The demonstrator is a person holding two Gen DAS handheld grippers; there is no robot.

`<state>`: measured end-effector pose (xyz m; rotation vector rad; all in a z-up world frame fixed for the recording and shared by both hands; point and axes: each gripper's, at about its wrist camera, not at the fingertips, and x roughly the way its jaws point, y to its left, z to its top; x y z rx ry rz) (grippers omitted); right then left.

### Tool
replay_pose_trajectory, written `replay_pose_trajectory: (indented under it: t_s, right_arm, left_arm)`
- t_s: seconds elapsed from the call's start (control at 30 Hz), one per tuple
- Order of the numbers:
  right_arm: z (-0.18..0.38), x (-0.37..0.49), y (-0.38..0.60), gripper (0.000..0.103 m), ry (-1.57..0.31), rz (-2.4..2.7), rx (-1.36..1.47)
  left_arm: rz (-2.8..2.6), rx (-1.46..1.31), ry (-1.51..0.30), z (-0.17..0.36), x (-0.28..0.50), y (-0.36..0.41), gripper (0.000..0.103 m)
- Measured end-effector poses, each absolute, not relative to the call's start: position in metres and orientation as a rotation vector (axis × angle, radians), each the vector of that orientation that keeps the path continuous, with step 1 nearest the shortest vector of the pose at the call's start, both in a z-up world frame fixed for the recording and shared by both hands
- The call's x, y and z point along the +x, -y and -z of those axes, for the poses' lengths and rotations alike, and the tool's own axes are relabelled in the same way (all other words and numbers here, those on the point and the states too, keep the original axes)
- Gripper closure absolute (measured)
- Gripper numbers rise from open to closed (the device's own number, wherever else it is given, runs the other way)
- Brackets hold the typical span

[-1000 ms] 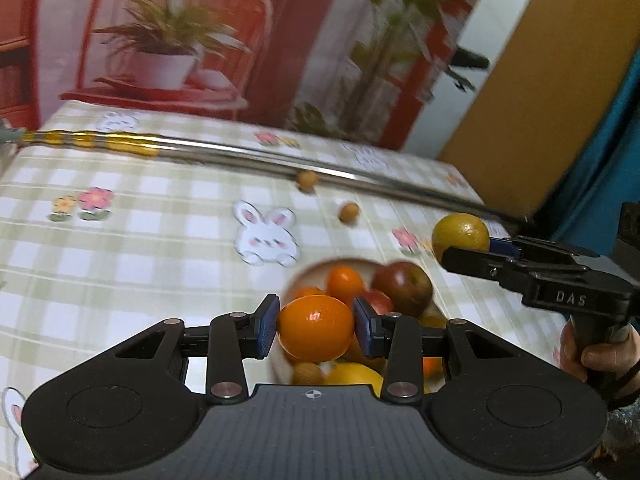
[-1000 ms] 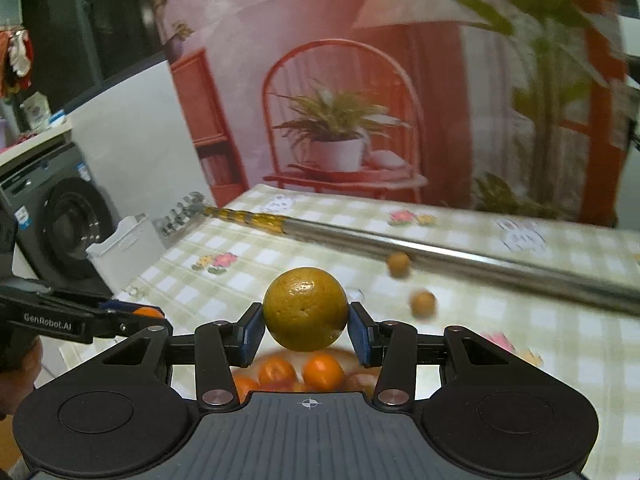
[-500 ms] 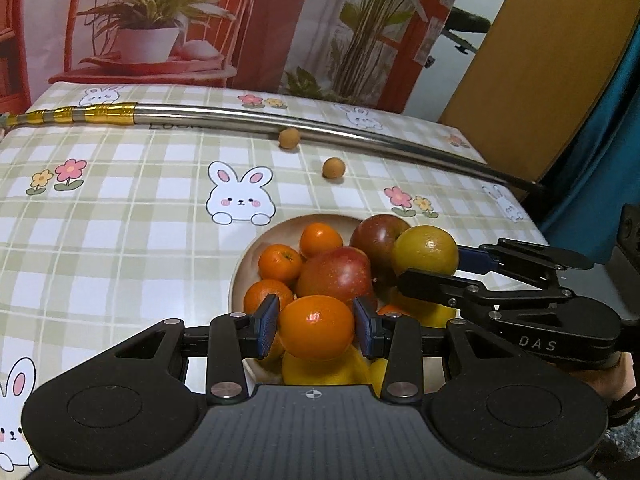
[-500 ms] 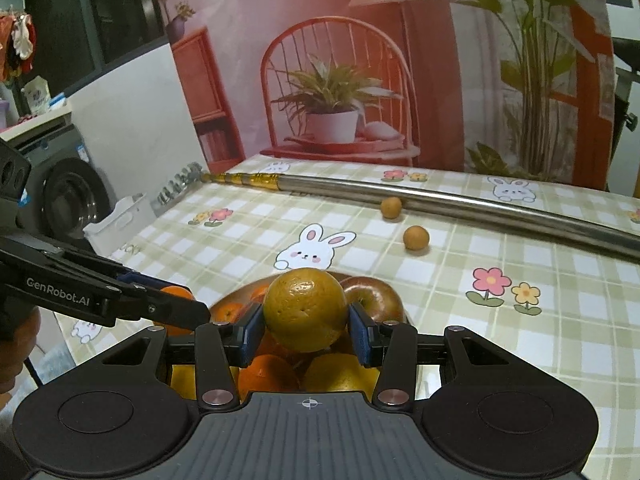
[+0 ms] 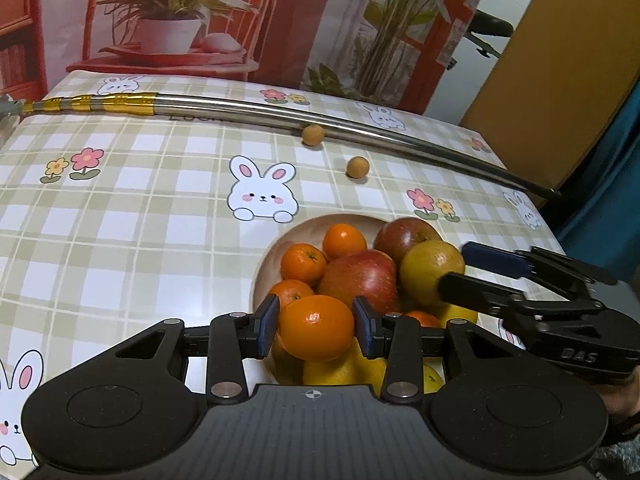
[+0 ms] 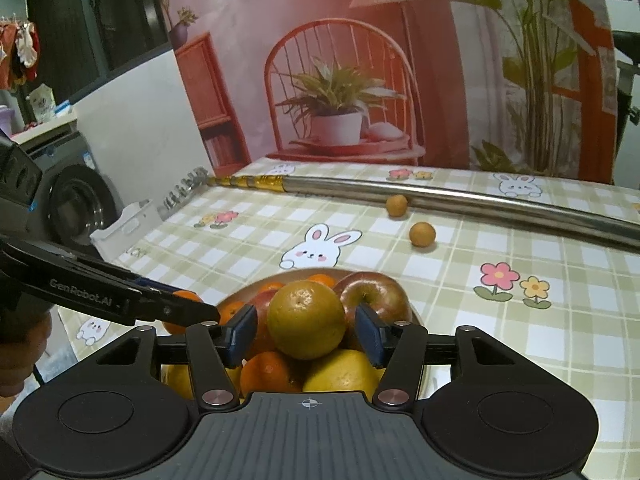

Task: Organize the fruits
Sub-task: 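Lower both fruits onto the plate and open both grippers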

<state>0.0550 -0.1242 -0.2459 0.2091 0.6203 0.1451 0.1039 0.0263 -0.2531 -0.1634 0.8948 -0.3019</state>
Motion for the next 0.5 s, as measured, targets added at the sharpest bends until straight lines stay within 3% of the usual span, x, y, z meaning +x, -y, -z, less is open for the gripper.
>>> replay_pose_trajectory:
  t_s: [0.17,0.5]
  right_arm:
    - [0.238,0.048,0.133,0.044,-0.571,-0.101,0.234]
    - [0.235,0.042,0.16,0.043,-0.511,0.001,0.315]
  left_arm:
    - [0.282,-0.232,-0.892,0.248,0.12,-0.033,0.061]
    - [0.271,-0.243,-0.892,0.256,0.172,-0.007,0.061]
